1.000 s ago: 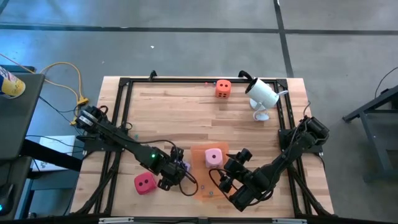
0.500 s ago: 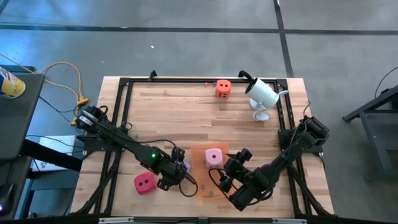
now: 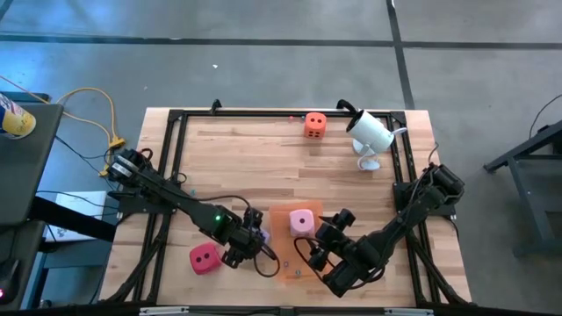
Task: Pick & Place Dice
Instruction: Put the large purple dice into the orange bin
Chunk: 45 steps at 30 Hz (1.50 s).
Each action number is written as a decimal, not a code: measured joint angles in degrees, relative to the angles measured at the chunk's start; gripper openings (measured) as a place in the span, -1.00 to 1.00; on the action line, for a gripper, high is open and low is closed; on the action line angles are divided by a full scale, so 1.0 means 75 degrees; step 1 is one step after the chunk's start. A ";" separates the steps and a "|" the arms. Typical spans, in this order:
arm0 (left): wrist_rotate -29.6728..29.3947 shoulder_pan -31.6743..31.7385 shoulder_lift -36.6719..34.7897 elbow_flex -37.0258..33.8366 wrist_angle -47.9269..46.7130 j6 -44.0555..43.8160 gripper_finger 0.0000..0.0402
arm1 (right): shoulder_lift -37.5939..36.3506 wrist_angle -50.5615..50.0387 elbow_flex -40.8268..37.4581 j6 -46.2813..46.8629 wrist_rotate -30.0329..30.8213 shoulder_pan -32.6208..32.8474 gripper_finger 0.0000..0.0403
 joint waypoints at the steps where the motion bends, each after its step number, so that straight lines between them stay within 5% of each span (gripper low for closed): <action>1: 0.0000 0.0000 0.0000 0.0000 0.0031 0.0000 0.76 | 0.0000 0.0005 0.0000 0.0000 0.0000 -0.0005 0.62; 45: 0.0418 0.0189 0.0000 0.0015 0.0333 0.0636 0.76 | 0.0000 0.0380 0.0000 -0.0406 -0.0052 -0.0030 0.62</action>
